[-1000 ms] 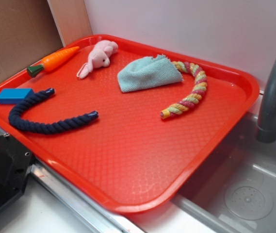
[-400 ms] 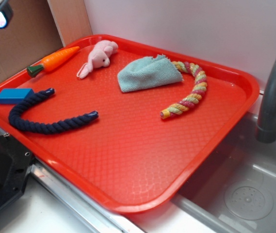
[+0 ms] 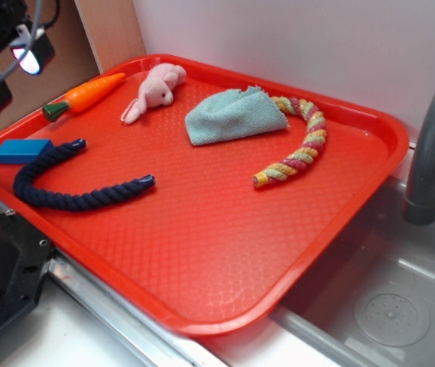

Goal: Grab the blue block.

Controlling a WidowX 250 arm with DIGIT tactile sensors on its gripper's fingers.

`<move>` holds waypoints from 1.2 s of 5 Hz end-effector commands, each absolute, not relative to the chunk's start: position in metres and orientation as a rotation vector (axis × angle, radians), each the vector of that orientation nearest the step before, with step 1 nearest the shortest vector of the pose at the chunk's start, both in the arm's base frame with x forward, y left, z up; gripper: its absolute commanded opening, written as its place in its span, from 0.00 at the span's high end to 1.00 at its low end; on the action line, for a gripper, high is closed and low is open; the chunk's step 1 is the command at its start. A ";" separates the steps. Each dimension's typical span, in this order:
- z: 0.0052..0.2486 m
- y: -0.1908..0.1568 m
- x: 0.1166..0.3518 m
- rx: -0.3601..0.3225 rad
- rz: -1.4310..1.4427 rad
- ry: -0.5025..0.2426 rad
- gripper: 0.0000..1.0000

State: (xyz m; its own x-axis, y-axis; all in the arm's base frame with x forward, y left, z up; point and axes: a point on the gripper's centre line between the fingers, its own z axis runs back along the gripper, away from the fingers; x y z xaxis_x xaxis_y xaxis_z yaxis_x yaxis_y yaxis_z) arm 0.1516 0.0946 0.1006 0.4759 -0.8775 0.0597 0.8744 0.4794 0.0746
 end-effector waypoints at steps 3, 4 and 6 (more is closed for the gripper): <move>0.030 0.130 0.168 0.144 -1.040 0.029 0.00; 0.019 0.132 0.167 0.141 -1.039 0.062 0.00; 0.014 0.131 0.164 0.129 -1.034 0.075 0.00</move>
